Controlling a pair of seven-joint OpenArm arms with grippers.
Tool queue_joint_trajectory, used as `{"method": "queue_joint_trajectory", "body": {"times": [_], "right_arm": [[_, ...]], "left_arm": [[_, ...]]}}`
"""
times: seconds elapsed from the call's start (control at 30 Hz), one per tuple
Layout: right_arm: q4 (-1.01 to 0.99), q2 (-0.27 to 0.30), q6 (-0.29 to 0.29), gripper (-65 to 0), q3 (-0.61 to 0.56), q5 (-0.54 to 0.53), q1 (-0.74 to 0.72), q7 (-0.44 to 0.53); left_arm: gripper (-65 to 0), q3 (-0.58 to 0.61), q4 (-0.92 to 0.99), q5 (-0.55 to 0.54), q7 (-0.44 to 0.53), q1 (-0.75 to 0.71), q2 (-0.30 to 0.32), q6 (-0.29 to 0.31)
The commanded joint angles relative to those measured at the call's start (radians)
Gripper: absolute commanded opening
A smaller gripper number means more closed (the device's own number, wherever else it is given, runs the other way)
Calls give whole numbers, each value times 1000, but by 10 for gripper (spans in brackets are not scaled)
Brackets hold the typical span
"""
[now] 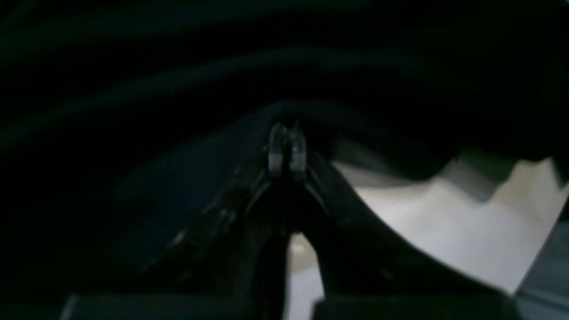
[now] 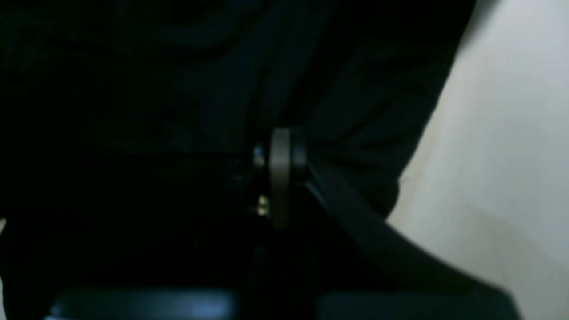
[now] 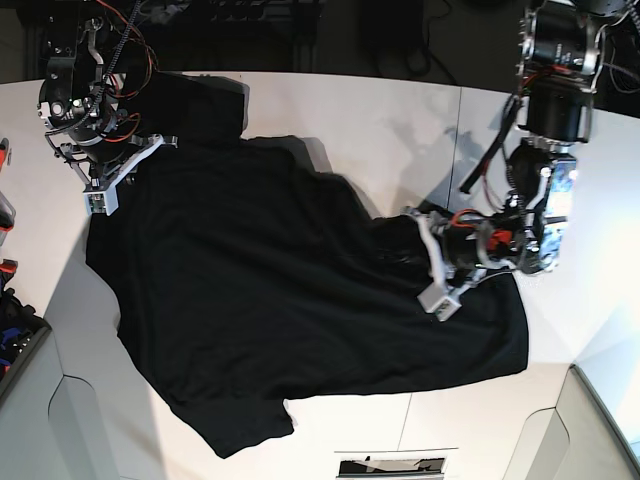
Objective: Layout the t-shirt on the table in an organized manner, then fold the t-shirt properly
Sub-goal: 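Pull the shirt edge with the left gripper back outward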
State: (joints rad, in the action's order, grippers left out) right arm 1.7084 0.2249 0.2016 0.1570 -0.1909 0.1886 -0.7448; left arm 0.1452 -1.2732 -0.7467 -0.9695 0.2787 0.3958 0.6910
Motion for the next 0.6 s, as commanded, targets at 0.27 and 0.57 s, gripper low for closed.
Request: {"method": "queue_joint_trajectory", "body": {"times": [0.27, 0.57], "right_arm": [[3, 8, 8, -650, 1, -1, 6, -37], [3, 8, 8, -650, 1, 0, 6, -37]], "left_arm": [[-650, -319, -16, -149, -26, -111, 106, 7], [-387, -512, -16, -148, -26, -166, 106, 7]]}}
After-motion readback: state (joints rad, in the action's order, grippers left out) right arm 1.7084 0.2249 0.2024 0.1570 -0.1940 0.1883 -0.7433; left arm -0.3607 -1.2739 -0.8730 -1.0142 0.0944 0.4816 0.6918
